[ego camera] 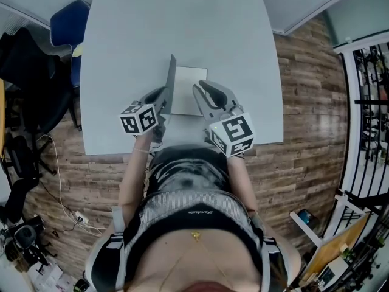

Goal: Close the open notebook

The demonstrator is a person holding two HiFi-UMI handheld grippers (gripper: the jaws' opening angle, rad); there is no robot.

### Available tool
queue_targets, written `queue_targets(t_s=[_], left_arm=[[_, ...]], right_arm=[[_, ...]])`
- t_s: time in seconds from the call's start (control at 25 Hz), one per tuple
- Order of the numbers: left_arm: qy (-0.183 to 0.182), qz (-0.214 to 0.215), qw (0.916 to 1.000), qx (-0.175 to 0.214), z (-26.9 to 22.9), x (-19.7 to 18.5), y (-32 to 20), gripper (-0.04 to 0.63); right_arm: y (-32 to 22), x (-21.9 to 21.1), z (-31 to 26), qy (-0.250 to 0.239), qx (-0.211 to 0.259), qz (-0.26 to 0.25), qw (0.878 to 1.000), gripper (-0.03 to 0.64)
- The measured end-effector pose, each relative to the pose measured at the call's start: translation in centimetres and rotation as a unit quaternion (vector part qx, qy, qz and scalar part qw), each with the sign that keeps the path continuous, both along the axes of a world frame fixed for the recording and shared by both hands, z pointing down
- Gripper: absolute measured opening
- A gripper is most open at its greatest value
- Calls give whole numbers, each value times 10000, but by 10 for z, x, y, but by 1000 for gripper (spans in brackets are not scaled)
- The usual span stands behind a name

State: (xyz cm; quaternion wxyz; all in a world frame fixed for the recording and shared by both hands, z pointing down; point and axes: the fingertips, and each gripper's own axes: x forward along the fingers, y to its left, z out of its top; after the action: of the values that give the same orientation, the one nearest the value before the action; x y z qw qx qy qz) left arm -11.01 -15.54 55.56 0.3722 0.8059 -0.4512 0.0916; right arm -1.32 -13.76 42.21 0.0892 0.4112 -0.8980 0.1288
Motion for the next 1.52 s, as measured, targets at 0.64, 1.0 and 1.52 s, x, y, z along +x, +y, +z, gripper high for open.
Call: queue_targets(t_s=[0.64, 1.0, 1.52], left_arm=[[-37, 177, 9998, -118, 9, 43, 5, 18], [-68, 199, 9996, -204, 17, 62, 7, 18], [-110, 364, 9984, -406, 34, 87, 11, 20]], right_arm=[[-1, 26, 7, 52, -53, -70, 9999, 58], [-1, 37, 10, 62, -82, -146, 9998, 58], [1, 55, 16, 160, -152, -79, 9997, 55]])
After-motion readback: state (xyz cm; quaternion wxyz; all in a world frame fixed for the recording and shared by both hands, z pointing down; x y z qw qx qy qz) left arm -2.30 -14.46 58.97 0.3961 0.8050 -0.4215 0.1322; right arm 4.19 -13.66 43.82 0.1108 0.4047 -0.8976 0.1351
